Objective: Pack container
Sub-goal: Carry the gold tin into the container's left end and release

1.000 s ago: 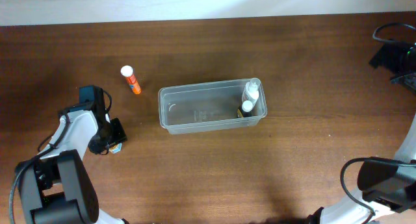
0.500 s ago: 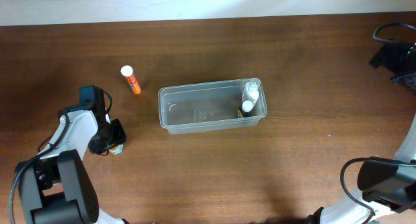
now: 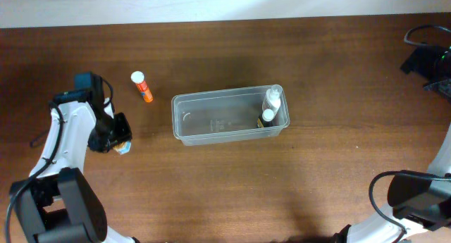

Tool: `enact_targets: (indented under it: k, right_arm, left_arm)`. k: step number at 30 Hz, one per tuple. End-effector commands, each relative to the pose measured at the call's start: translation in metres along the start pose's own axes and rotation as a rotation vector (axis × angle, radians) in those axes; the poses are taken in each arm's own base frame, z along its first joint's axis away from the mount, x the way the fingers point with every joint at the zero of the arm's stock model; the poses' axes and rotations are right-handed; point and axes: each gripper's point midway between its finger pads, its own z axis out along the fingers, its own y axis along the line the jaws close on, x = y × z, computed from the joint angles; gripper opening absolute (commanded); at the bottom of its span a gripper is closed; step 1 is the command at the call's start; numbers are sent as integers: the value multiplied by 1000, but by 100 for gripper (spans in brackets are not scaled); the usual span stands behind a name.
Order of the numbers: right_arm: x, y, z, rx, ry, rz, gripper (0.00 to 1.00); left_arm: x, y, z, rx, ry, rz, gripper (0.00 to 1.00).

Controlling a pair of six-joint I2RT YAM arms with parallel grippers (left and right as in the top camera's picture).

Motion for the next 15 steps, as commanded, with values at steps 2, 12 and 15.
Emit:
enact_targets:
  k: [2,12,15]
  right_arm:
    - [-3,-1,-9,-7,-28,10,98]
    - [-3,-1,-9,-7,-28,10,98]
    - [-3,-1,-9,-7,-28,10,98]
  left_arm:
    - [-11,-41,-30,112,-36,177,37]
    - [-14,-110,-93,165,-199,388,37]
    - [-16,-134,-109,199,-283,443,37]
